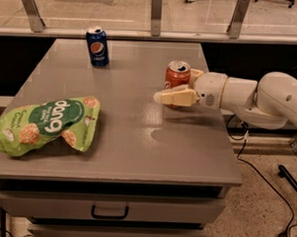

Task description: Move coke can near pepsi can

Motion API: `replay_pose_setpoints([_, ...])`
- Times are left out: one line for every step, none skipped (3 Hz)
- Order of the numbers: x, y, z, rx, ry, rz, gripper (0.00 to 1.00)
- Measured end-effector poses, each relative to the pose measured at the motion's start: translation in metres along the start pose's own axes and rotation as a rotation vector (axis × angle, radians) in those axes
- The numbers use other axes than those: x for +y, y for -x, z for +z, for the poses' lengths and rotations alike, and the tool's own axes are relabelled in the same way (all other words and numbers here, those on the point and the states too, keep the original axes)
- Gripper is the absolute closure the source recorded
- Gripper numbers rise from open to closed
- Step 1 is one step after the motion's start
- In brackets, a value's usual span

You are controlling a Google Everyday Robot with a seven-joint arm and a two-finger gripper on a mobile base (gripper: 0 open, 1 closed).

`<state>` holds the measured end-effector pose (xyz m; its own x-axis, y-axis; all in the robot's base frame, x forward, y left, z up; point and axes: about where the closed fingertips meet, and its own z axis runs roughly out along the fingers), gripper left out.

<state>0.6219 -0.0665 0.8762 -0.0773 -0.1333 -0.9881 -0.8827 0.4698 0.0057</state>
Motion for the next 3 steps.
replay_pose_setpoints([0.004, -0.004, 0.005, 0.011, 0.036, -0.004, 0.41])
replay_pose_setpoints([0.003, 0.000, 0.010, -0.003, 0.040, -0.025, 0.65])
replay_pose_setpoints([-0.010, 0.023, 0.018, -0.063, 0.002, -0.039, 0.87])
